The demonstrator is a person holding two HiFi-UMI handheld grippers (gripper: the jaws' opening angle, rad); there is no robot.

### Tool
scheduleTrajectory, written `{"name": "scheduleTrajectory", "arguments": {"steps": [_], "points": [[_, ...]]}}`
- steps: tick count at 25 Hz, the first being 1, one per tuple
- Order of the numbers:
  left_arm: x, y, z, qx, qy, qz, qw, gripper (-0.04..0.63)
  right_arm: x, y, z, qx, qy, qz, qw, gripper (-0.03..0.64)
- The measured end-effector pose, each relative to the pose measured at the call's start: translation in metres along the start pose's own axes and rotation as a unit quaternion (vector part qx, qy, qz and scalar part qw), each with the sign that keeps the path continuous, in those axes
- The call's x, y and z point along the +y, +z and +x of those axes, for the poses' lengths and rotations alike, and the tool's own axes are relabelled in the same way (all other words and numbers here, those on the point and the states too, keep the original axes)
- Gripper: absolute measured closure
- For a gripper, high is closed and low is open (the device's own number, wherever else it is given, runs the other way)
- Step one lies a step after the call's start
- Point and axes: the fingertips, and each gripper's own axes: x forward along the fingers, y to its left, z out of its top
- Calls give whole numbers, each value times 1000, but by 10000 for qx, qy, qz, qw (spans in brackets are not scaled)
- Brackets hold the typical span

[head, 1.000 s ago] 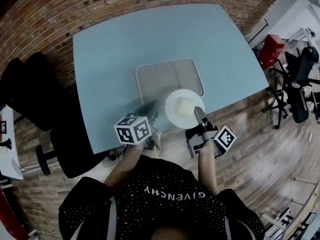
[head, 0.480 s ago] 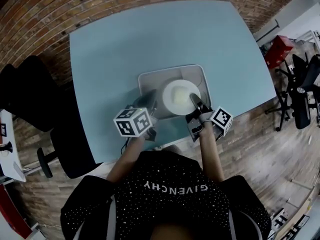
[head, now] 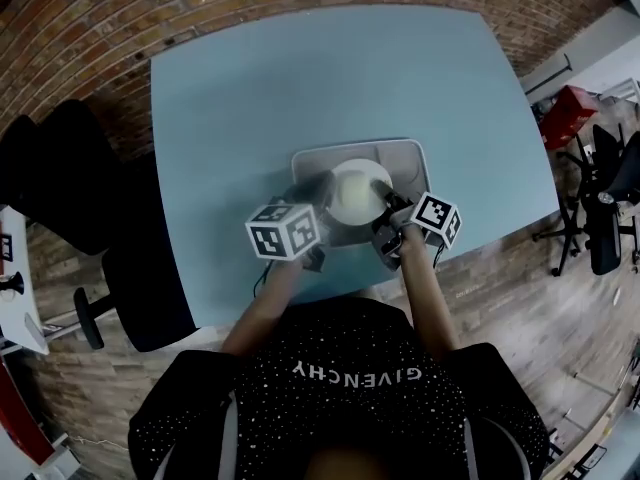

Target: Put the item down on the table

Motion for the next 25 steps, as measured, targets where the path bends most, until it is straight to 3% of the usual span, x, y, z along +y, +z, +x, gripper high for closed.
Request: {"name": "scheduleTrajectory", "arguments": {"steps": [6, 9, 10, 11, 13, 15, 17, 18, 19, 20, 22, 25], "points": [[10, 1, -2, -5, 95, -48, 9999, 583, -11, 1, 9, 189, -944, -1006, 9903, 554], [11, 0, -3, -24, 116, -51, 9999, 583, 8, 1, 11, 190, -852, -1399, 9863, 282], [11, 0, -4, -40, 114, -49, 9999, 583, 12, 2, 10, 142, -861, -1575, 9837, 229], [10, 0, -4, -58, 111, -44, 9999, 583, 14, 5, 7, 48, -946, -1796, 9792, 193], [7, 1, -5, -80, 108, -14, 9999, 583, 12, 16, -4, -249, -1165, -2144, 9695, 183], [6, 1, -7, -89, 119, 32, 9999, 583, 15, 26, -17, -601, -976, -1969, 9737, 183], [6, 0, -9, -90, 147, 44, 9998, 583, 29, 27, -26, -777, 11, -1134, 9905, 184], [6, -2, -9, -82, 157, 38, 9998, 583, 36, 27, -31, -853, 586, -523, 9933, 206], [6, -4, -9, -68, 159, 35, 9998, 583, 37, 28, -36, -1000, 1014, 137, 9897, 348], [5, -5, -8, -47, 156, 43, 9999, 583, 33, 31, -41, -1188, 1268, 740, 9820, 606], [1, -8, -7, -6, 137, 78, 9999, 583, 24, 34, -47, -1389, 1513, 1353, 9693, 606], [-7, -12, -6, 42, 71, 133, 9999, 583, 25, 27, -50, -1331, 1557, 1188, 9716, 606]]}}
